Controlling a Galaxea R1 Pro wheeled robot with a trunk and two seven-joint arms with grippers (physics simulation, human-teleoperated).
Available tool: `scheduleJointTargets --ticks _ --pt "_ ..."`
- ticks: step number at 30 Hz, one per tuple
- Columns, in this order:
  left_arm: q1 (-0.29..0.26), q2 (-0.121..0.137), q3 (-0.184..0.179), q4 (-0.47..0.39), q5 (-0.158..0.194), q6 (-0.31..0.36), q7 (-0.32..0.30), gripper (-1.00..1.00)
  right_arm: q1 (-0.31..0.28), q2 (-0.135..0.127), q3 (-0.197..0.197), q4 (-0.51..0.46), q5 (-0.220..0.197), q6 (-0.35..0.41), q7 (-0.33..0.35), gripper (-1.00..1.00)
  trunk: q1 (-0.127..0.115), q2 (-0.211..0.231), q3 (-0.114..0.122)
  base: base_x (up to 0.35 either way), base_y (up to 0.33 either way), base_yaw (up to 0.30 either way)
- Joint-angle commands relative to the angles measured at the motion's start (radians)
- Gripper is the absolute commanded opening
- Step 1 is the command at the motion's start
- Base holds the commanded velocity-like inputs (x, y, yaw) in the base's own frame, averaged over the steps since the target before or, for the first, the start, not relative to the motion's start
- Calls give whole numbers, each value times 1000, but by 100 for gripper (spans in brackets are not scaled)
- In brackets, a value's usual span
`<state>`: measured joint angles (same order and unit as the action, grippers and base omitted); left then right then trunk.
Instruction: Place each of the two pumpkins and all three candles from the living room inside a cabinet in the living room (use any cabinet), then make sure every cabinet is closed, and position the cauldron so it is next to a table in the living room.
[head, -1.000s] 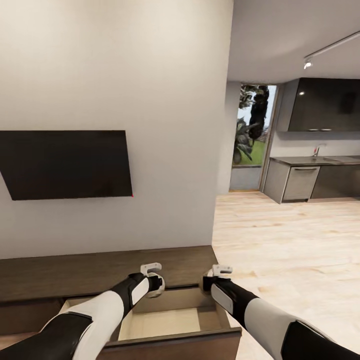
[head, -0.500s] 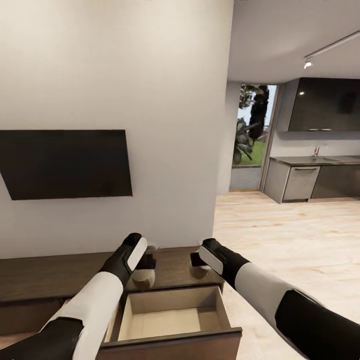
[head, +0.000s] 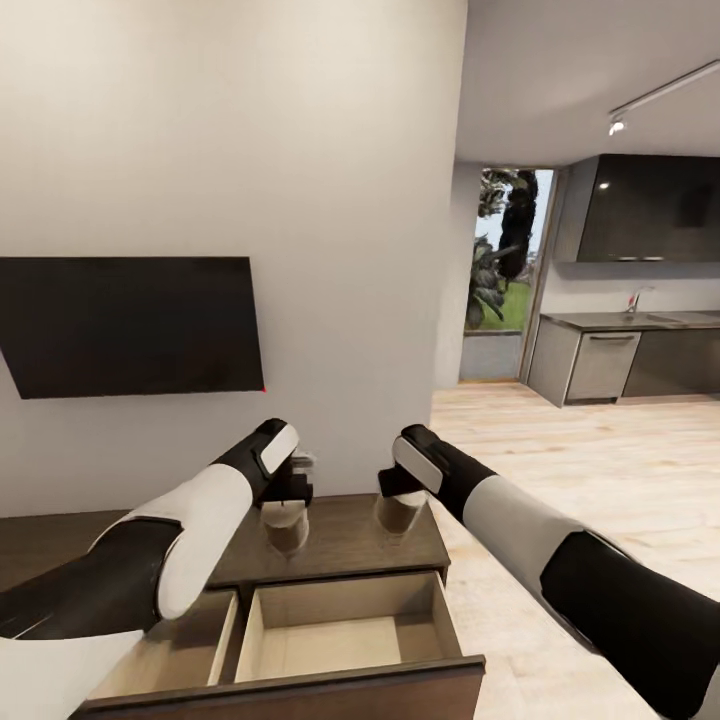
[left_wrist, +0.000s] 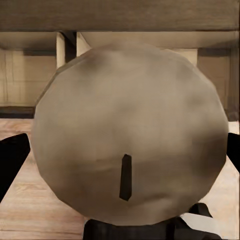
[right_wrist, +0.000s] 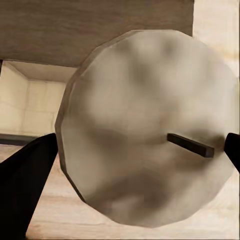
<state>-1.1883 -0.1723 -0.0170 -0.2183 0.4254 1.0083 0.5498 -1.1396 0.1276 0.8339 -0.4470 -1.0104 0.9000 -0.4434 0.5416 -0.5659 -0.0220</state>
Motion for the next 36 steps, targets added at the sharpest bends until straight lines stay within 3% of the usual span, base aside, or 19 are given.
scheduleJointTargets --ticks 1,4,8,9,11,13,16,21,29,36 --pt "-17 0 -3 -1 7 6 11 -100 -15 0 6 0 -10 20 -12 -100 4 -9 -6 0 0 0" --pt "-41 -1 -3 -28 10 6 13 -100 -62 -1 4 5 -11 41 -18 -100 16 -30 -15 0 0 0" --pt "-48 -2 -1 -63 17 5 12 -100 -168 -12 5 16 -9 49 -21 -100 31 -58 -28 0 0 0" --pt "-49 -2 -1 -70 17 3 13 -100 -239 -13 7 95 -6 42 -20 -100 35 -65 -31 0 0 0" --pt "-50 -2 0 -72 17 0 13 -100 -246 4 8 145 -8 16 -20 -100 43 -79 -37 0 0 0" --pt "-50 -2 1 -73 18 -8 13 -100 -247 28 9 218 -11 -60 -18 -100 50 -93 -44 0 0 0" --pt "-50 -2 2 -72 31 -14 11 -100 -230 41 7 273 -13 -154 -14 -100 58 -107 -50 0 0 0" --pt "-49 -2 2 -71 91 -30 12 -100 -183 40 6 280 -13 -168 -14 -100 73 -135 -62 0 0 0" --pt "-48 -2 0 -61 100 -62 18 -100 -162 42 7 282 -14 -163 -13 -100 104 -191 -87 0 0 0" --pt "-48 -2 -1 7 101 -68 19 -100 -112 44 9 279 -13 -156 -6 -100 131 -240 -109 0 0 0"
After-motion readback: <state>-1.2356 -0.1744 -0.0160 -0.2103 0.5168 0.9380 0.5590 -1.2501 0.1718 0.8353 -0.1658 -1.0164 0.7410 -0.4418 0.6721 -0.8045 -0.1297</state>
